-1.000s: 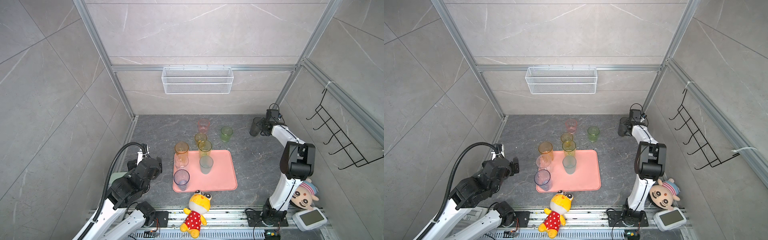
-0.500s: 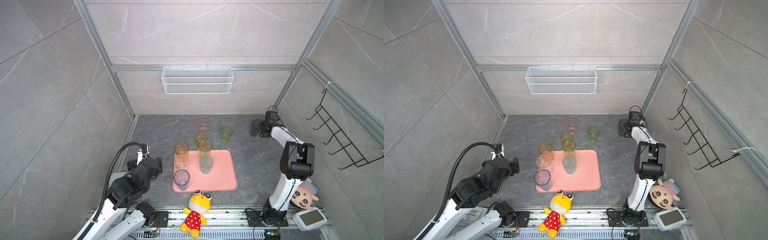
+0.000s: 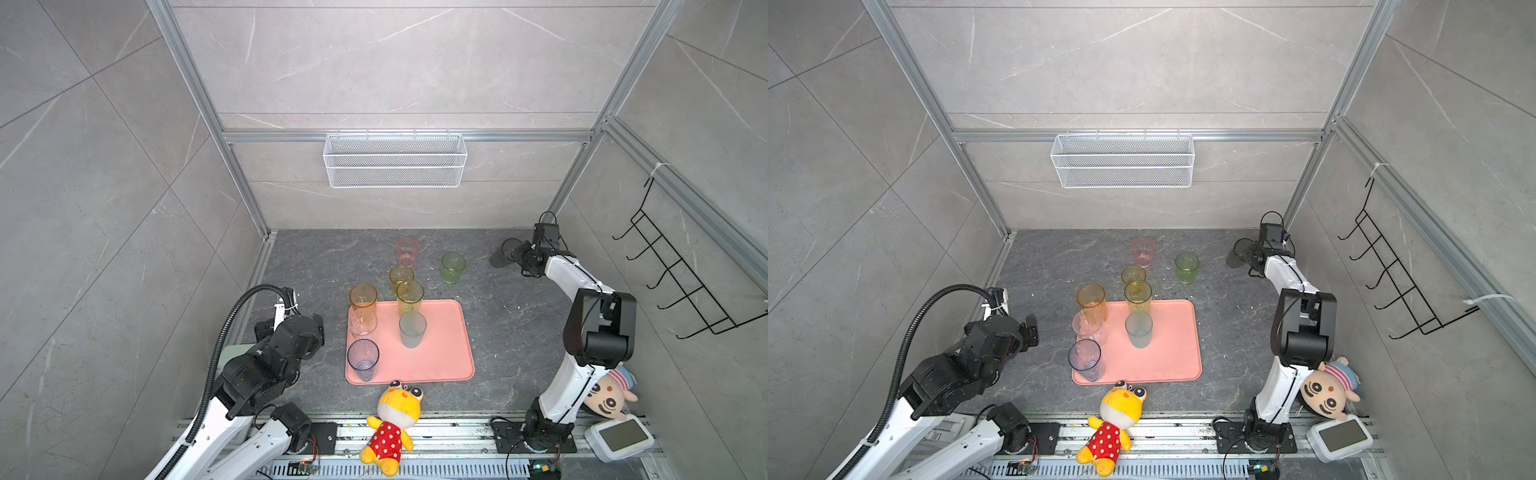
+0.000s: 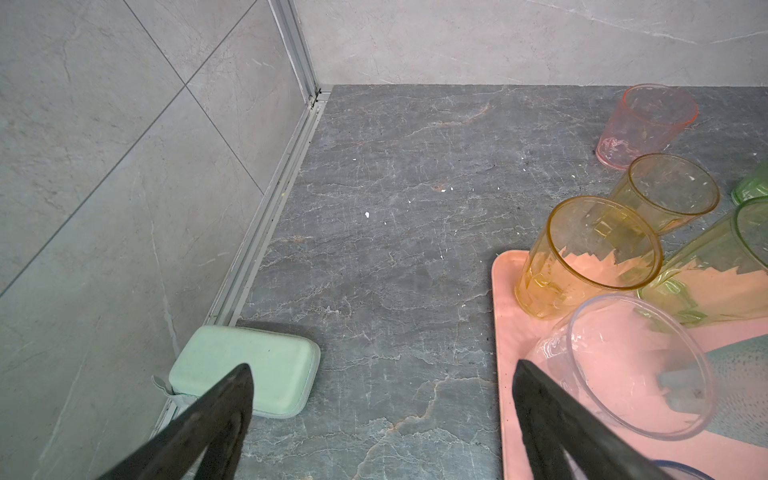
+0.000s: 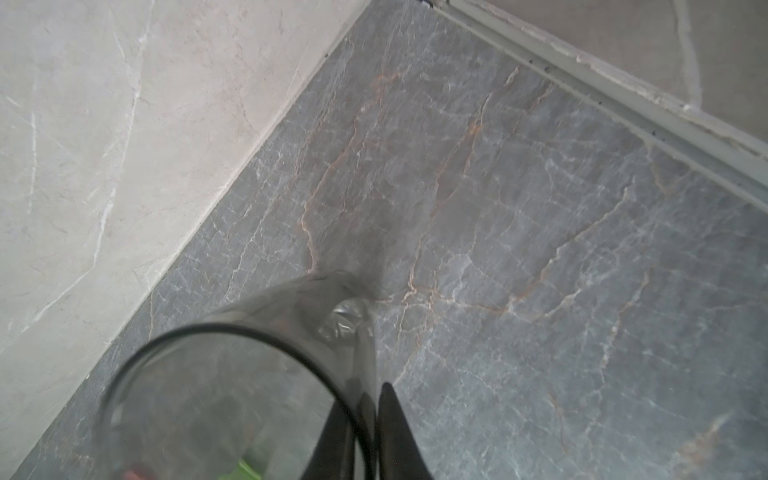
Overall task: Place the glasses into the tray
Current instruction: 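Lift the dark grey glass with the right gripper and swing it toward the tray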
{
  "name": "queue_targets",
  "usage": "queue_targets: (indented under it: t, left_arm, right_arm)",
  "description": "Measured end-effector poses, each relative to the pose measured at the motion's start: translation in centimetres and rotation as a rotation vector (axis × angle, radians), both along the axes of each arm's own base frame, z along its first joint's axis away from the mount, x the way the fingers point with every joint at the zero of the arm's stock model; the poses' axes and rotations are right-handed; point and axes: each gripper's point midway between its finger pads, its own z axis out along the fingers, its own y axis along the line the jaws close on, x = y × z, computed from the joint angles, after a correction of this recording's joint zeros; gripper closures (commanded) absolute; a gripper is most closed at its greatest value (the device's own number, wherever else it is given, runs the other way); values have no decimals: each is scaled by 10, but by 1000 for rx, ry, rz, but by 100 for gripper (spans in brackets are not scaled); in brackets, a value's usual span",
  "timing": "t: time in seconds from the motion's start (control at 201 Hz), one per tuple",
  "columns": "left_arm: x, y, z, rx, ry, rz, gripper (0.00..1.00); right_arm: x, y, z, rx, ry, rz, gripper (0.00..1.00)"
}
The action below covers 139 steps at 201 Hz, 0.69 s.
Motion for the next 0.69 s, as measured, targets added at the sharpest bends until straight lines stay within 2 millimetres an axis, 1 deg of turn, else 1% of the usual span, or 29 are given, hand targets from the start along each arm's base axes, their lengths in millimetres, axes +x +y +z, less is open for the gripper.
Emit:
queue_targets:
  t: [0.149, 0.354, 0.523, 0.692]
  left_arm:
    - [0, 0, 0, 0, 0, 0, 3]
    - [0, 0, 0, 0, 0, 0, 3]
    - [0, 0, 0, 0, 0, 0, 3]
    - [0, 0, 0, -1, 0, 0, 3]
  right_arm:
    - [-3, 3, 4, 6, -7, 12, 95]
    - [-10, 7, 19, 13, -36, 24, 100]
    - [-21, 11, 27, 21, -49, 40, 100]
    - [-35, 17, 29, 36, -43, 58, 100]
